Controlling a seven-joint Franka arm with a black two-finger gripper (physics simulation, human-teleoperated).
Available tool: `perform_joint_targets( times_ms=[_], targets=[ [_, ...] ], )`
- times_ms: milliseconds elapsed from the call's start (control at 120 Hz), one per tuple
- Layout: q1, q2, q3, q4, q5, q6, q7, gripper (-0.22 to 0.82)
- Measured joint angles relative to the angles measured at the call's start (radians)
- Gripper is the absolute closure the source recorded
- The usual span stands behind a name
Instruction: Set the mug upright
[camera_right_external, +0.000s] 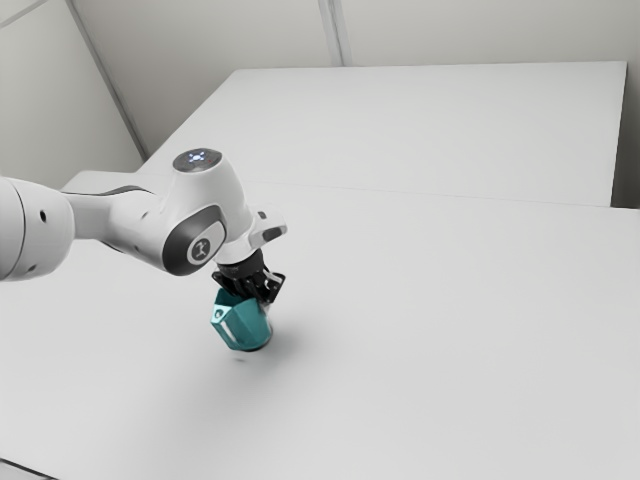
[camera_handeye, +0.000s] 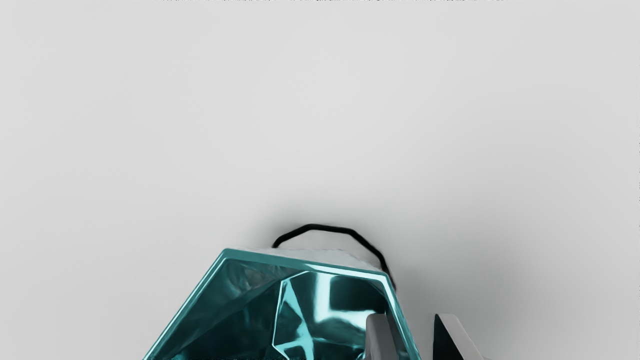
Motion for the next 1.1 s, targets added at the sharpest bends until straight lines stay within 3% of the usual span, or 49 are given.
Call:
perform_joint_targets(
  times_ms=[250, 742, 1100],
  targets=[
    [0.002, 0.001, -0.004, 0.028, -0.004, -0.026, -0.006, 0.45],
    [-0.013, 0.008, -0.005, 0.059, -0.006, -0.046, -0.014, 0.3],
    [0.0, 0.01, -0.029, 0.085, -0.007, -0.047, -0.021, 0.37]
  ],
)
